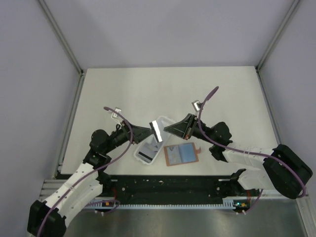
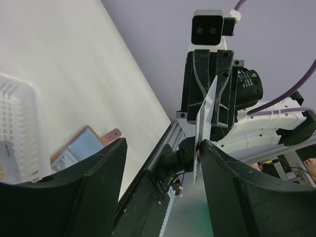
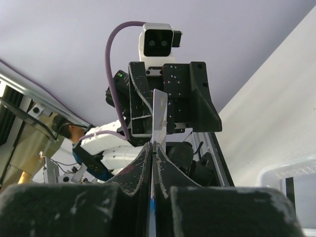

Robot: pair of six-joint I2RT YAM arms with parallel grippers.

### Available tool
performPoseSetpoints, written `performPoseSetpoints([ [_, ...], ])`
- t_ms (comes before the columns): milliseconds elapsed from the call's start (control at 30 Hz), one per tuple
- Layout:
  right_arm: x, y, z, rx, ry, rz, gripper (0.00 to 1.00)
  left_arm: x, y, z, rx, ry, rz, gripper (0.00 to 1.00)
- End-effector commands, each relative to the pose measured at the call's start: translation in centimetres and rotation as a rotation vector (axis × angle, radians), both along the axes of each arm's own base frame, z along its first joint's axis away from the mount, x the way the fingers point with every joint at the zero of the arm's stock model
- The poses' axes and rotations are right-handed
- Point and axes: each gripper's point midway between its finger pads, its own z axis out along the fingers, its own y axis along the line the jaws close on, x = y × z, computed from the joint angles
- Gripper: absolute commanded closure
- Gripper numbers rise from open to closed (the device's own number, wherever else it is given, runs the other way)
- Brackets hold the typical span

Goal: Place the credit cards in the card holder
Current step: Insert the credit card into the card holder.

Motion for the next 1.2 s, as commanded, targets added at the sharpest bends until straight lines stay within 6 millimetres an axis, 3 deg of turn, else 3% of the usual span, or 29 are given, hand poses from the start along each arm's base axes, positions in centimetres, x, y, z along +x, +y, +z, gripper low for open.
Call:
performPoseSetpoints([
  [0, -0.5, -0.4, 1.5, 0.039, -0.051, 0.012, 1.0, -0.3, -0.9, 4.1, -0.068, -0.11, -0.012, 0.34],
  [133, -0.6, -0.6, 1.5, 0.034, -0.052, 0.009, 1.0, -0.3, -1.8, 4.5, -0.075, -0.111, -0.026, 0.41],
  [433, -0.7, -1.1, 0.5, -0.01, -0.051, -0.024, 1.0, -0.4, -2.7, 6.0, -0.115, -0.117, -0.044, 1.0],
  [667, -1.1, -1.5, 0.8, -0.081, -0.104, -0.042, 1.0, -0.9, -3.2, 6.4, -0.118, -0.123, -0.084, 1.0],
  [767, -1.5, -1.8, 1.2, -0.117, -0.143, -0.041, 0.67, -1.6, -3.7, 6.4, -0.102, -0.13, -0.13, 1.0],
  [833, -1.7, -1.8, 0.9, -0.165, -0.148, -0.033, 0.59, -2.1, -4.0, 6.5, -0.095, -0.14, -0.168, 1.0],
  [1067, -2.8, -1.9, 1.6, -0.195, -0.207, 0.014, 0.58, -3.1, -5.5, 6.8, -0.063, -0.154, -0.275, 1.0],
  [1167, -2.9, -2.0, 1.6, -0.199, -0.209, 0.019, 0.64, -3.3, -6.0, 6.8, -0.055, -0.154, -0.296, 1.0],
])
